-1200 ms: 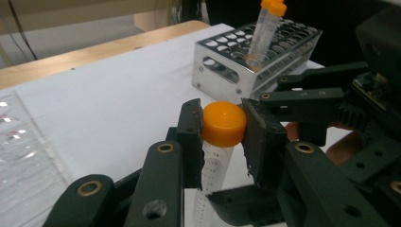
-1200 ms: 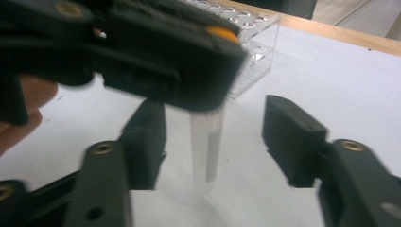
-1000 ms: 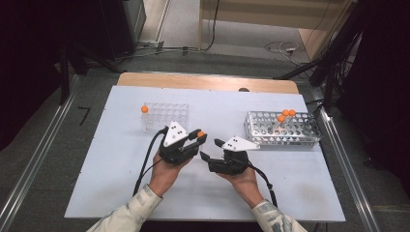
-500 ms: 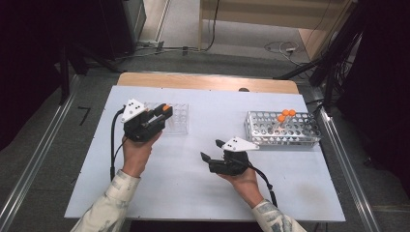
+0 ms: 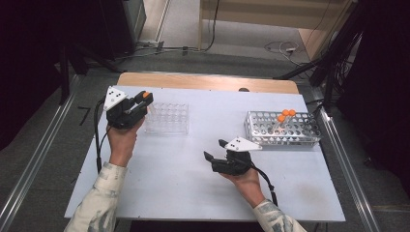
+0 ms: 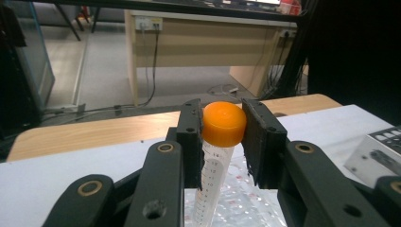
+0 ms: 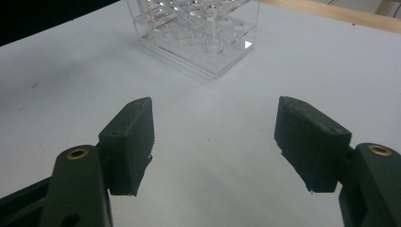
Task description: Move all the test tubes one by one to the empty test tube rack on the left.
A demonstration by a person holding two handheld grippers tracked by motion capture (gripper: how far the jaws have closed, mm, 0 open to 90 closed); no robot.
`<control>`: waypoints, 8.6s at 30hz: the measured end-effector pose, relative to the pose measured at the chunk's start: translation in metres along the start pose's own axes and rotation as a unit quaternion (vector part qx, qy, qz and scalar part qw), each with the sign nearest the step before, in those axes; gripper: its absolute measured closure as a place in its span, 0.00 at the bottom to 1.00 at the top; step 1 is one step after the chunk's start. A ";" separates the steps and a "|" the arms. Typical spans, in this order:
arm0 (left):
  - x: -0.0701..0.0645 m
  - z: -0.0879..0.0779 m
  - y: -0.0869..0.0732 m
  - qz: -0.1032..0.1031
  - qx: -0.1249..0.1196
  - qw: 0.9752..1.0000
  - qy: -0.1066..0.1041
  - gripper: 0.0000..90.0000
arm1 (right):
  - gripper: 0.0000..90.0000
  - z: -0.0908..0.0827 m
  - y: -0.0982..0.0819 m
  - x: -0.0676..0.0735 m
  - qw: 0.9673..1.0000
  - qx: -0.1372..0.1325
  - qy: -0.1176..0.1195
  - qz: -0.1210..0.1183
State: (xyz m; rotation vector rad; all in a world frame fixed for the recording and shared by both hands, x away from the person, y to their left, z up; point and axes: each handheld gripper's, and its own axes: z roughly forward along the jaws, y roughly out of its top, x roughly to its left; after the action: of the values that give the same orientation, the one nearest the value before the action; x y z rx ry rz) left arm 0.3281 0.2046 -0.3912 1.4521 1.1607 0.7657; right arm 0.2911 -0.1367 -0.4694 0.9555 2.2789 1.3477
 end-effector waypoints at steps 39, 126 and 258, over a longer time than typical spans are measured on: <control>-0.004 0.022 -0.028 0.040 0.087 0.995 0.026 0.69 | 0.32 -0.008 0.000 -0.001 1.000 -0.008 -0.005 0.006; -0.039 -0.004 -0.028 0.016 0.076 0.997 -0.011 0.27 | 0.57 -0.065 -0.014 -0.143 0.956 -0.057 -0.266 0.109; -0.145 0.000 -0.062 0.136 0.084 0.972 -0.170 0.79 | 0.58 0.007 0.005 0.023 0.998 -0.042 0.021 -0.031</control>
State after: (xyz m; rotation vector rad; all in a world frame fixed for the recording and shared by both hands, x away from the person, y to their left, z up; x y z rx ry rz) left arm 0.2664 0.0651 -0.4320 1.8288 0.7884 0.5806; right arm 0.2798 -0.1147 -0.4671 0.8287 2.2431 1.4385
